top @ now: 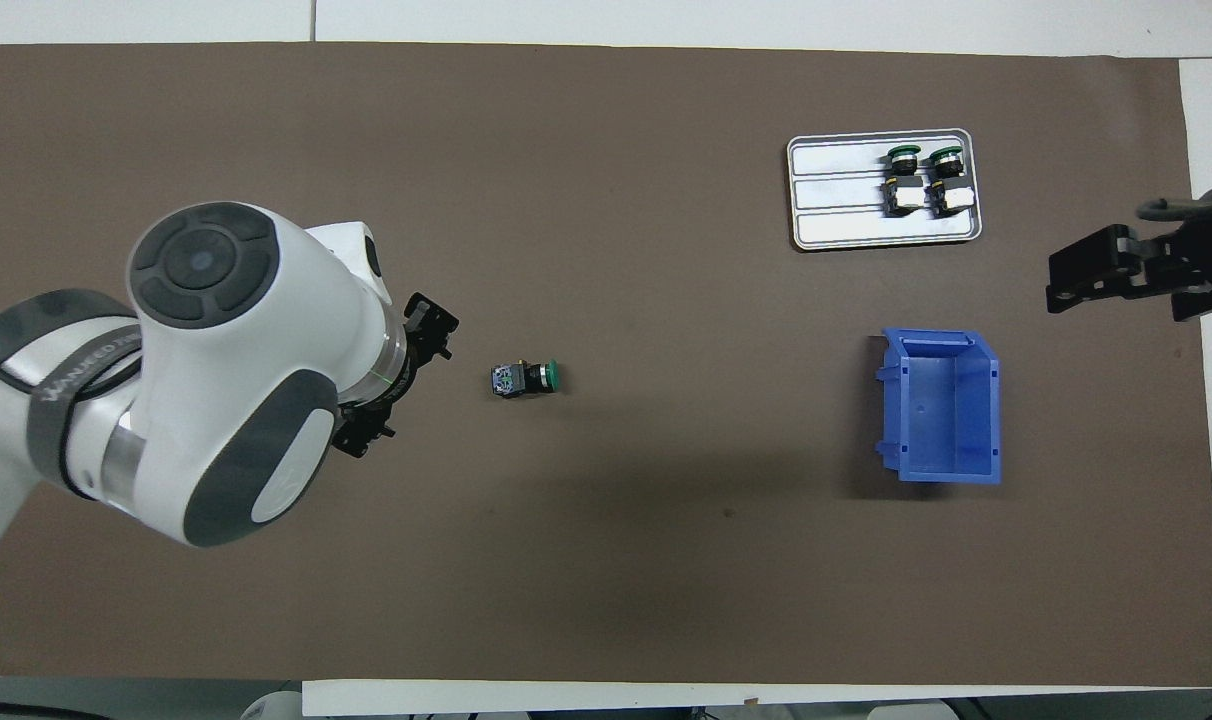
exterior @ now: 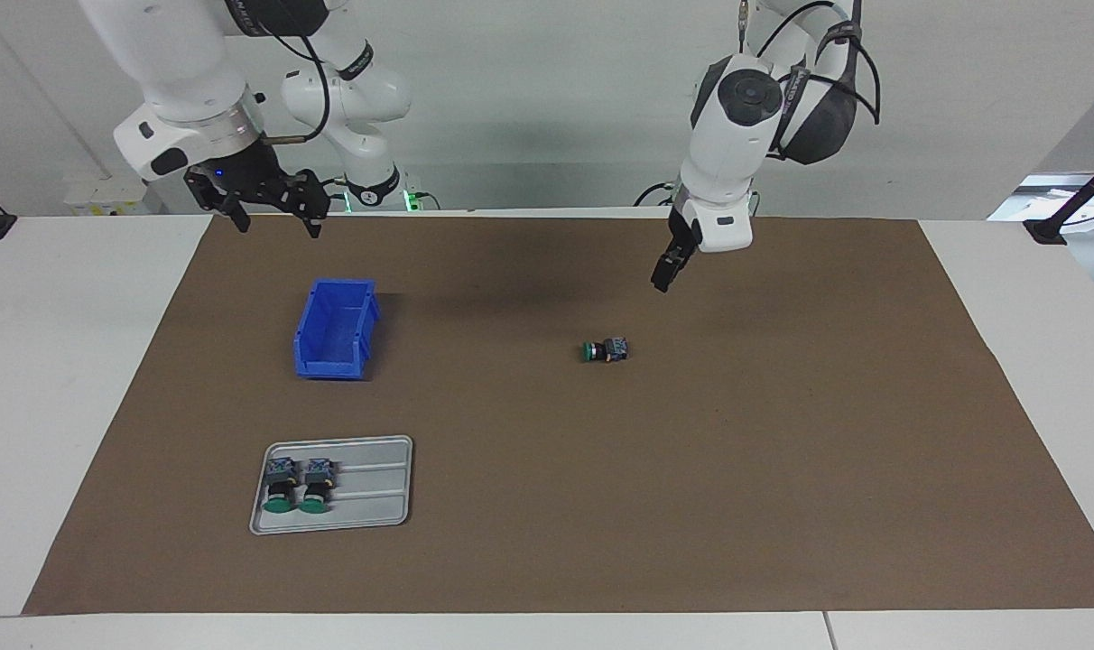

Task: Place and press button with both arms
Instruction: 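Move the left gripper toward the green-topped button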

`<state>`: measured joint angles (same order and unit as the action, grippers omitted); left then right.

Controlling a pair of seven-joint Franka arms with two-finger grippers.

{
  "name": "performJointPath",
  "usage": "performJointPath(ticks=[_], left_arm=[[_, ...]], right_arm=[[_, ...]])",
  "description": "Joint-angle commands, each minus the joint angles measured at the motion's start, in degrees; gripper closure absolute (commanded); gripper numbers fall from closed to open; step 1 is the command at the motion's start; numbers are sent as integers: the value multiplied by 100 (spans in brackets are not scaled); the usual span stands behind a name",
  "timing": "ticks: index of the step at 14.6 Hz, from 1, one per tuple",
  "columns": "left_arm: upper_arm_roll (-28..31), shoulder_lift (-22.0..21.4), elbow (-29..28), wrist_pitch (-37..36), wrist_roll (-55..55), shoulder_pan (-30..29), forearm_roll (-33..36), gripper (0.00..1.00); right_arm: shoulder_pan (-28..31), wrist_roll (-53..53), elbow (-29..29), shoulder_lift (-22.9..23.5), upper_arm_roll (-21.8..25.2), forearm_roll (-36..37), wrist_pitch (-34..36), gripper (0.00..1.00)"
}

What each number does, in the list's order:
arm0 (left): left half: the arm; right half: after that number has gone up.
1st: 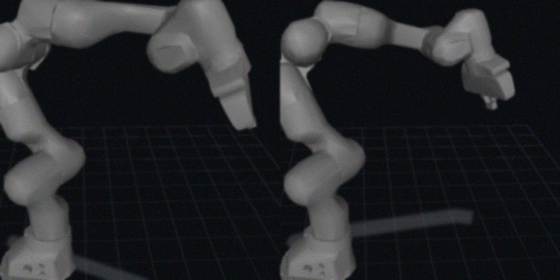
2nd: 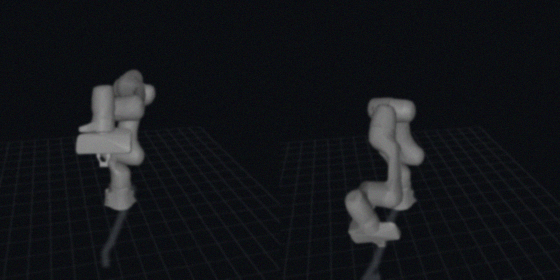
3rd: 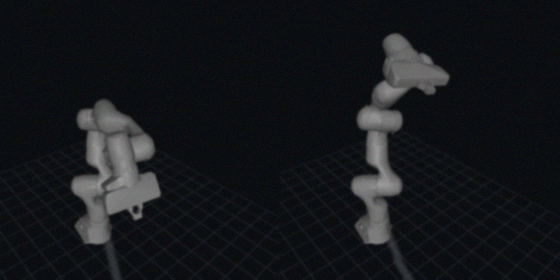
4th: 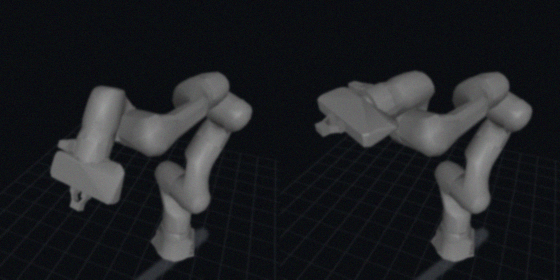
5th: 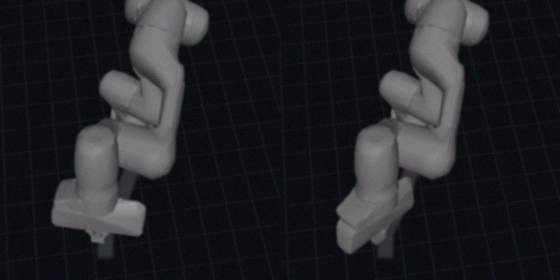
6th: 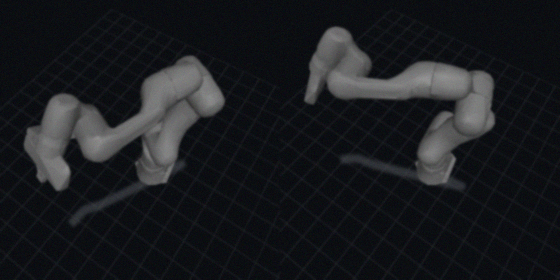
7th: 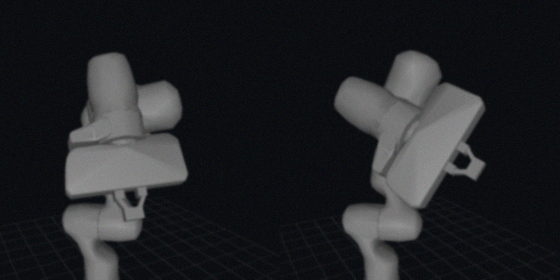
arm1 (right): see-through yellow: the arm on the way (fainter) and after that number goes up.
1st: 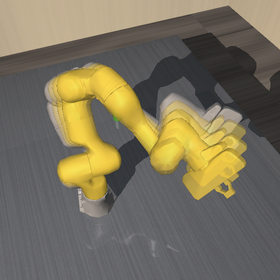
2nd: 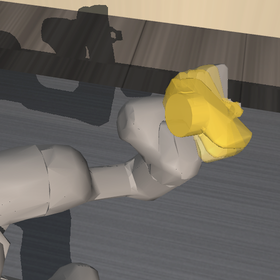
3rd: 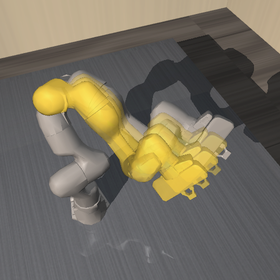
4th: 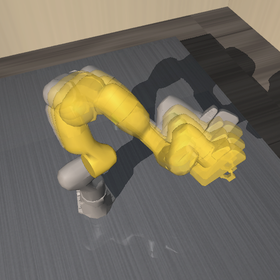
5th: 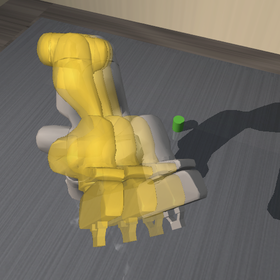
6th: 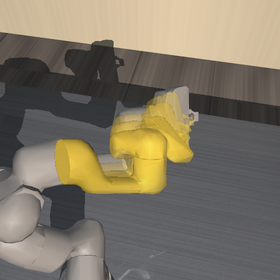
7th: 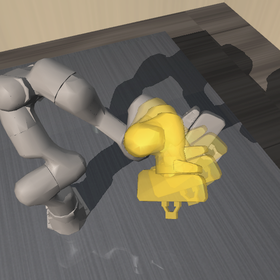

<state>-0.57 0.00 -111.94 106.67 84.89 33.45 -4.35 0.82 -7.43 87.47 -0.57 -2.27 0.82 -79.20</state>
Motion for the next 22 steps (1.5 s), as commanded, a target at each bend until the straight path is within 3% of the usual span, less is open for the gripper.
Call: performJointPath(ticks=[1, 5, 15, 22], left_arm=[[83, 280, -47, 371, 728, 249, -57, 4], [83, 579, -293, 1224, 1819, 495, -57, 4], [109, 1607, 102, 1655, 3525, 724, 39, 5], [118, 1925, 111, 1919, 4009, 918, 154, 5]], right_arm=[[172, 162, 331, -233, -28, -74, 10, 1], [252, 399, 270, -224, -64, -3, -113, 1], [182, 391, 322, -180, -28, 94, -87, 1], [401, 417, 305, -154, -20, -151, -157, 1]])
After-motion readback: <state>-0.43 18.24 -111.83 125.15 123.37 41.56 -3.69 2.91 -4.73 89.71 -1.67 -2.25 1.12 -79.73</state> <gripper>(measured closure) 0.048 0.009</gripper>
